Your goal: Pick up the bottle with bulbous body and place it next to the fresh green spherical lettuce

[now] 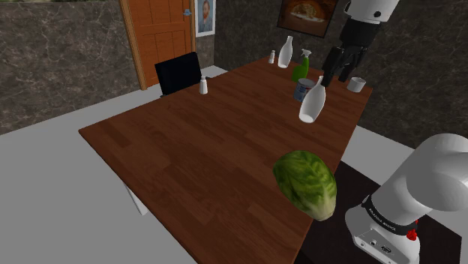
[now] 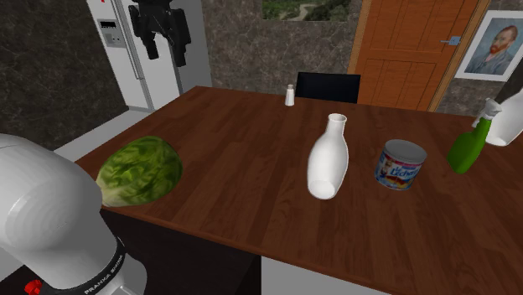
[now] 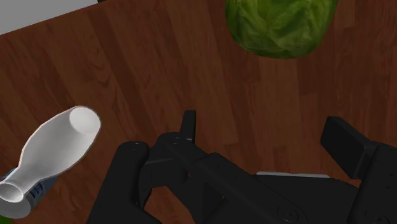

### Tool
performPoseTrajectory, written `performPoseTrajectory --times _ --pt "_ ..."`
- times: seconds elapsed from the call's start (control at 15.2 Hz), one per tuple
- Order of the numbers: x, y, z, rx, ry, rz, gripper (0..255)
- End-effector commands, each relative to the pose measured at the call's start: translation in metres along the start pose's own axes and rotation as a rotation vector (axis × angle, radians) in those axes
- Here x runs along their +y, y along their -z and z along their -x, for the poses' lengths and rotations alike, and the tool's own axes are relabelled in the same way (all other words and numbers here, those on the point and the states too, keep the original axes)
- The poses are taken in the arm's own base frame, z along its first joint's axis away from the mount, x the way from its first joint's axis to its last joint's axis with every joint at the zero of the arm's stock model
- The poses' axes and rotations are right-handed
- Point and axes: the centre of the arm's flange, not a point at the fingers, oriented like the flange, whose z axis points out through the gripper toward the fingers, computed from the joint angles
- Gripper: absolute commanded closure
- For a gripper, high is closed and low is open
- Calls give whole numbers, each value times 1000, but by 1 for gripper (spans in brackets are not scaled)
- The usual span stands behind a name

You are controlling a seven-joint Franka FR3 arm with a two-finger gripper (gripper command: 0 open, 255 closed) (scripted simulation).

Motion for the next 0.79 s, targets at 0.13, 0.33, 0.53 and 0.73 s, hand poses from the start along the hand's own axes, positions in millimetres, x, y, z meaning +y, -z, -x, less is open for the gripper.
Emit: performPoseTrajectory --times 0.13,0.33,0.53,0.73 --pt "22 -8 -12 2 3 2 0" --pt "55 -19 -29 6 7 5 0" --pt "87 -30 -47 9 11 8 0" --pt "120 -42 -65 13 16 11 0"
